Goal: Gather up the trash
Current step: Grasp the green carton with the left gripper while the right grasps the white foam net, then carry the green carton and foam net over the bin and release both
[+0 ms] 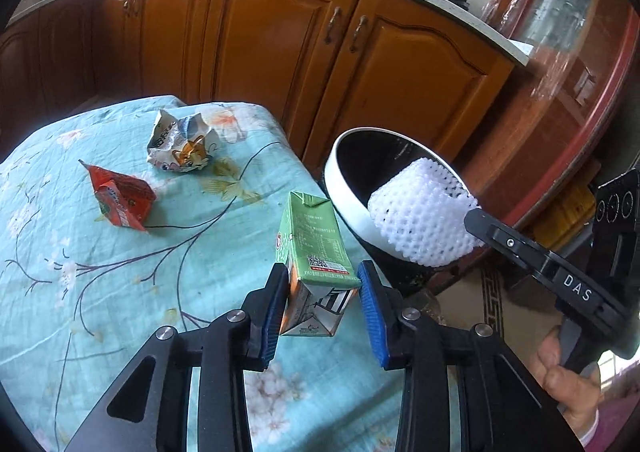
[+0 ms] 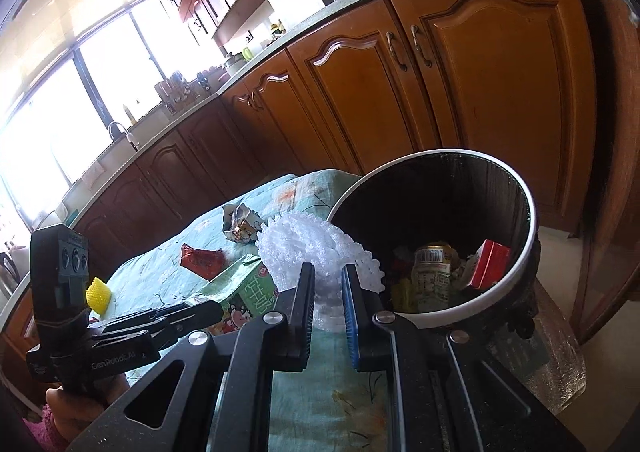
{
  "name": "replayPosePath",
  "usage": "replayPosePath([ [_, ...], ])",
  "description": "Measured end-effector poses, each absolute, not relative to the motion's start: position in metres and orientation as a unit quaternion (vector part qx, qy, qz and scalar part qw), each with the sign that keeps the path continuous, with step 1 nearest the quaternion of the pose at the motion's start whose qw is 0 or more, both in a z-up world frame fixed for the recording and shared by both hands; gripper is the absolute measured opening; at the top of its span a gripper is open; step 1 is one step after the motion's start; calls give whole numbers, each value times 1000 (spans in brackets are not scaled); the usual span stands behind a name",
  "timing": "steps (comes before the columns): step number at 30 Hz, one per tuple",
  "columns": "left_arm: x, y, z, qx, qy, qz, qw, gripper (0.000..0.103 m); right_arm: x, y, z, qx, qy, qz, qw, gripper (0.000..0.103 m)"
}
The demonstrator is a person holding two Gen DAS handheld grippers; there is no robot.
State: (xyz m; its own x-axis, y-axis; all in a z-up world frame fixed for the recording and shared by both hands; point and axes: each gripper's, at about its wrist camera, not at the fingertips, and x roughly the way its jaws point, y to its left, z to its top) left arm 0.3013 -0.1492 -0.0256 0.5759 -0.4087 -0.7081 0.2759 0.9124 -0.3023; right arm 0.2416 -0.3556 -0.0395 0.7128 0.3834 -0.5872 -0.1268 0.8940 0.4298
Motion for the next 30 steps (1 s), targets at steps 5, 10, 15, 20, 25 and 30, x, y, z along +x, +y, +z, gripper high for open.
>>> replayPosePath([
  [5, 298, -151, -19, -77, 409, -207, 885, 34, 234, -365, -35, 186, 345, 132, 911, 13],
  [10, 289, -155, -6, -73, 393, -216, 891, 34, 230, -375, -34, 188, 339, 123, 914, 13],
  [15, 285, -162, 7, -69, 382, -228, 893, 34, 228, -384, -32, 190, 334, 113, 916, 13],
  [20, 290, -172, 10, -64, 378, -239, 892, 34, 229, -394, -31, 188, 331, 98, 919, 13],
  [25, 299, -186, 8, -55, 378, -246, 891, 34, 234, -405, -33, 183, 338, 84, 919, 13],
  [30, 314, -199, 6, -48, 382, -249, 889, 34, 242, -413, -39, 180, 350, 73, 916, 14],
])
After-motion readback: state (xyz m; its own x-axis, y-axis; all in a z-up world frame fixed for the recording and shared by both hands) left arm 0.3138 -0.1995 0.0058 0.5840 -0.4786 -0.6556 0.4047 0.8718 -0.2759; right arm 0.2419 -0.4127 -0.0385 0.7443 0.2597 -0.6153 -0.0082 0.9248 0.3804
